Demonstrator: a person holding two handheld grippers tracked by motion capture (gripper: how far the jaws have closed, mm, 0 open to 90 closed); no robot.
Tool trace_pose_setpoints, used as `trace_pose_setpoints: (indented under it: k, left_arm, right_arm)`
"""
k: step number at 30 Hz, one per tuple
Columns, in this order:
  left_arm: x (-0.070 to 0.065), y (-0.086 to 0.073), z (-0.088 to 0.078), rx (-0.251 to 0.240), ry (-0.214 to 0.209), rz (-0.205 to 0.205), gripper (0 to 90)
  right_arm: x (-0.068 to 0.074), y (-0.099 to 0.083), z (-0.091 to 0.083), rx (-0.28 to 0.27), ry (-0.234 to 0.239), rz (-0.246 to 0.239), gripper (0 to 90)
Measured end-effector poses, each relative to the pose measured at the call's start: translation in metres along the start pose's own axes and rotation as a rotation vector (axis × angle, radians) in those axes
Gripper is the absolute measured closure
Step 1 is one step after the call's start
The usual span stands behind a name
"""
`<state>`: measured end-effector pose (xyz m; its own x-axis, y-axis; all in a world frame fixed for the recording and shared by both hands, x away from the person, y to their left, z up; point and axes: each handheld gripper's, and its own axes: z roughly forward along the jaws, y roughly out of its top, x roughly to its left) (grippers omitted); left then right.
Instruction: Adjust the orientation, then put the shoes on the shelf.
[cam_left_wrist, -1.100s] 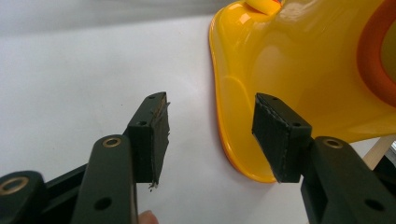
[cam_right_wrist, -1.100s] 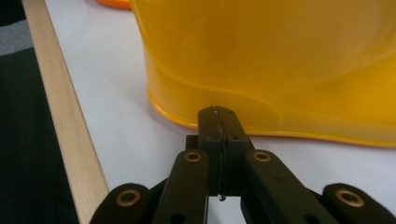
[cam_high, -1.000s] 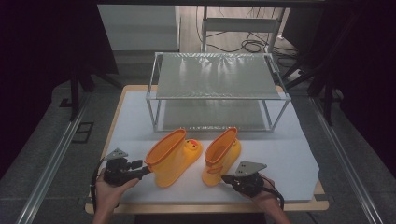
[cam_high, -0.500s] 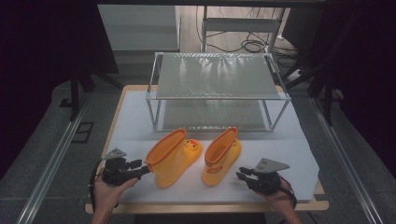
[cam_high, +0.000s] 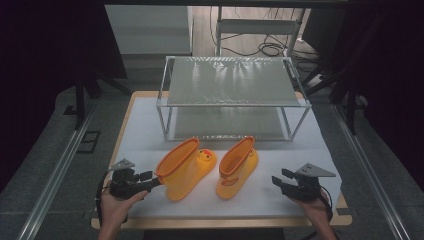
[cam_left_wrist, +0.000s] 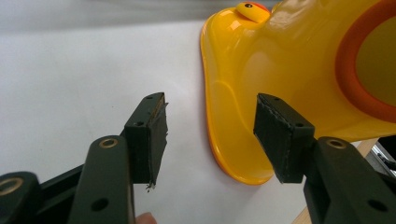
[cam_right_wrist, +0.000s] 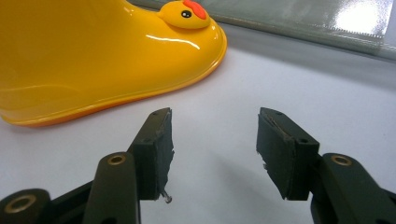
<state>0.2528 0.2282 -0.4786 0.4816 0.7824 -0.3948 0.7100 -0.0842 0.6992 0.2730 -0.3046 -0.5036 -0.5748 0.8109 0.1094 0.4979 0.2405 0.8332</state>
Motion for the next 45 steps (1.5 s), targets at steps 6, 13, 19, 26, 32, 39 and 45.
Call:
trace_pose_setpoints:
  k: [6,13,19,26,32,39,45]
  left_arm:
    - [0.001,0.003,-0.003,-0.005,0.0,0.004,44.7]
    - [0.0,0.009,-0.008,0.008,-0.026,0.014,44.9]
    - [0.002,0.022,-0.024,0.024,-0.093,0.012,45.1]
    - [-0.003,0.049,-0.046,0.048,-0.168,0.018,45.0]
    - [-0.014,0.072,-0.061,0.07,-0.2,0.037,45.1]
    - [-0.028,0.1,-0.068,0.083,-0.252,0.056,45.2]
    - [-0.047,0.129,-0.069,0.087,-0.272,0.089,45.6]
  right_arm:
    - [-0.002,0.0,-0.001,-0.002,-0.009,0.005,44.5]
    - [-0.005,-0.001,-0.001,0.008,-0.014,0.019,44.4]
    - [-0.008,-0.001,-0.002,-0.001,-0.02,0.029,44.3]
    - [-0.01,-0.003,-0.002,0.012,-0.041,0.039,44.2]
    - [-0.01,-0.003,-0.001,0.02,-0.048,0.039,44.1]
    - [-0.01,-0.003,0.001,0.032,-0.054,0.035,44.1]
    - [-0.013,-0.004,0.0,0.037,-0.09,0.056,44.3]
